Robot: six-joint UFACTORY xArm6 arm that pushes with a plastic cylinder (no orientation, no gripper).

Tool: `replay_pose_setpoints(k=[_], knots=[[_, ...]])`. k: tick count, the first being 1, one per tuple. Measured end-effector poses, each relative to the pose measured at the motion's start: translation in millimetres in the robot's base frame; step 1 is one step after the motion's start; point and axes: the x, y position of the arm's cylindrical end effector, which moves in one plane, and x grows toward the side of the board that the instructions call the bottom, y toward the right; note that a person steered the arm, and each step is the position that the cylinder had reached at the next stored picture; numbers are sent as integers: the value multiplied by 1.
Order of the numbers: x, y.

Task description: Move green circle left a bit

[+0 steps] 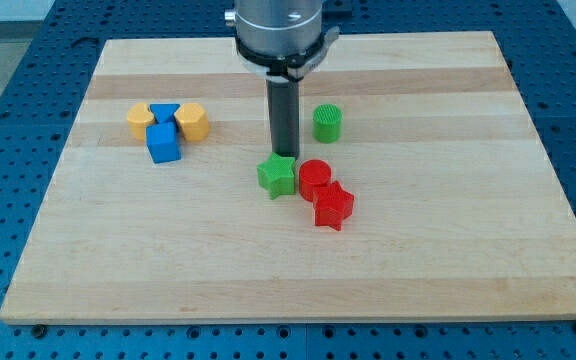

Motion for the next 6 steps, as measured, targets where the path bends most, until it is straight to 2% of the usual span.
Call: replay_pose_setpoints(k=[2, 3, 4, 6], knots=[[-6, 110], [-32, 143], [-57, 142], [-61, 95]])
